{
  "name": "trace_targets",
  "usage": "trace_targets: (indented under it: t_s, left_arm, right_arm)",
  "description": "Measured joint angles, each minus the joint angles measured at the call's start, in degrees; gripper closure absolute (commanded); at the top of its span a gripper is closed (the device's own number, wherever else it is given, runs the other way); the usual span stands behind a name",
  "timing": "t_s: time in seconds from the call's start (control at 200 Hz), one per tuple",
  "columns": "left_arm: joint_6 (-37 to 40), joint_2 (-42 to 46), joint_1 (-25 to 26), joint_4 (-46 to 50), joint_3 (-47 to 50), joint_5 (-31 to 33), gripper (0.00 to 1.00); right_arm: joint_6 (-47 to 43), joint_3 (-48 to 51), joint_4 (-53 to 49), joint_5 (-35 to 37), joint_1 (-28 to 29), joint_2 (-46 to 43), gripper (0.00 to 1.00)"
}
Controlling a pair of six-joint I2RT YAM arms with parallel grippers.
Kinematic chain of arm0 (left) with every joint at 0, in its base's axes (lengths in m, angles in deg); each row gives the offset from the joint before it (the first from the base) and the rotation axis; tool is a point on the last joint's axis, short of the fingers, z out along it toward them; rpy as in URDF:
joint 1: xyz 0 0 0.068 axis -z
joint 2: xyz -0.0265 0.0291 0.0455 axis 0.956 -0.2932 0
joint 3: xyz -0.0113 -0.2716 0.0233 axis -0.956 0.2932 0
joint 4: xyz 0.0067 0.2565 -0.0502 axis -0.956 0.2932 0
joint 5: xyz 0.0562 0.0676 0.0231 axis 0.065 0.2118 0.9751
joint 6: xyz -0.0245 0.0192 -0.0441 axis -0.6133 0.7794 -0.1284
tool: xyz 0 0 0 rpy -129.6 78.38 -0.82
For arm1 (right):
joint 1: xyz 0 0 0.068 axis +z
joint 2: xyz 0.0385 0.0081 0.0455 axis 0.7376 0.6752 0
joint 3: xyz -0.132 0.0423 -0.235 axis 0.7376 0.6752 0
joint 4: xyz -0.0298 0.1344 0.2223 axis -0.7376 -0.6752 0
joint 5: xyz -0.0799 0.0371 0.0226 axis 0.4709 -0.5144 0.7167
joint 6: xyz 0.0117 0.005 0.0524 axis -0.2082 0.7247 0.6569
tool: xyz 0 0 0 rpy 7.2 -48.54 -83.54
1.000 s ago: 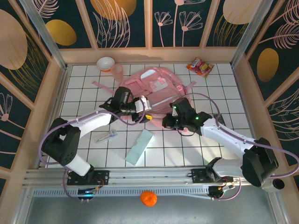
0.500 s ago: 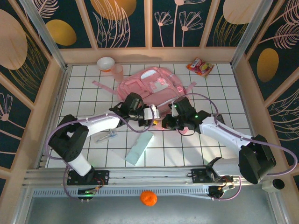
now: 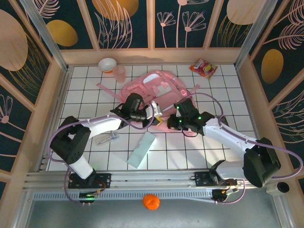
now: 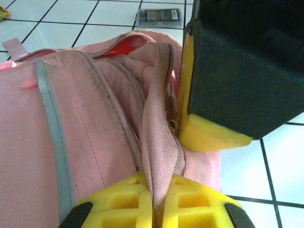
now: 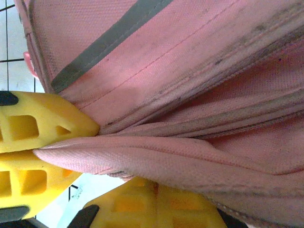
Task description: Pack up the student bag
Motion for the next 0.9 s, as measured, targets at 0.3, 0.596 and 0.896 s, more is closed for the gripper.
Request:
trace_targets:
  t_s: [0.3, 0.596, 0.896]
  left_arm:
    - [-4.6, 1.2, -0.2, -2.4, 0.6, -0.5, 1.00]
    - [-5.5, 1.6, -0.3, -4.2, 1.6, 0.0, 1.00]
    - [-0.4, 3.8, -1.2, -3.1, 2.8, 2.1, 1.00]
  right_arm:
    - [0.7, -0.9, 1.0, 6.2, 1.7, 0.0, 0.82]
    - [1.9, -1.5, 0.5, 9.3, 2.6, 0.0, 1.00]
    - [-1.7, -3.3, -6.4, 10.3, -0.7, -3.6, 1.00]
